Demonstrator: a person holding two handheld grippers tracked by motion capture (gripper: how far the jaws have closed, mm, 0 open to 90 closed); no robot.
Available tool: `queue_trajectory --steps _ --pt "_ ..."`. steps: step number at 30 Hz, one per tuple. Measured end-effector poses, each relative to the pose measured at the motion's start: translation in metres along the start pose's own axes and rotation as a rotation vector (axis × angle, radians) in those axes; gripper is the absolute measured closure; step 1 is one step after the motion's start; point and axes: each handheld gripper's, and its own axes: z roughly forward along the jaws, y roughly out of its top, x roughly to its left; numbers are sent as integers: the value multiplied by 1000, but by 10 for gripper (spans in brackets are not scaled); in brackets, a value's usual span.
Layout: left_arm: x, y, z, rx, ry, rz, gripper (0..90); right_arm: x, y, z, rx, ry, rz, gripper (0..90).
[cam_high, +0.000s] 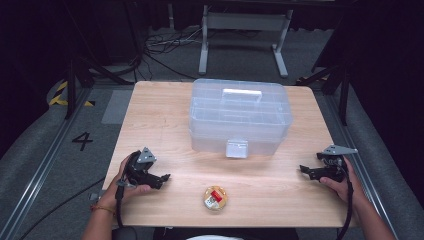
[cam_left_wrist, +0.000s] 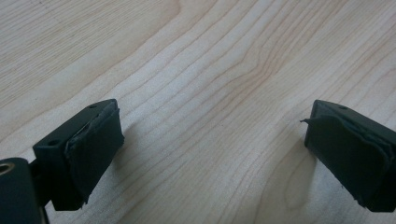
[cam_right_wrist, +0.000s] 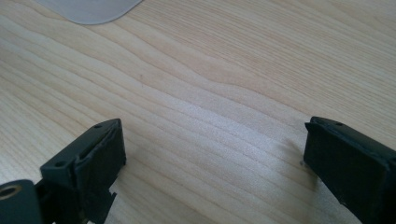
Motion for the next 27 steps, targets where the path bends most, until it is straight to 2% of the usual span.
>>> queue_trajectory --steps 14,19,23,24,25,27 --pt "1 0 1 3 0 -5 26 -2 -1 -1 3 2 3 56" --pt "1 0 1 3 0 -4 26 -4 -1 -2 9 -34 25 47" --pt "1 0 1 4 0 -4 25 -4 -1 -4 6 -29 10 110" --pt "1 0 1 4 -1 -3 25 -4 -1 -5 -2 -28 12 158" --pt "1 0 1 4 -1 -2 25 -5 -1 -6 -4 -20 12 168" --pt "1 0 1 4 -1 -2 24 -4 -1 -8 -5 -36 5 166"
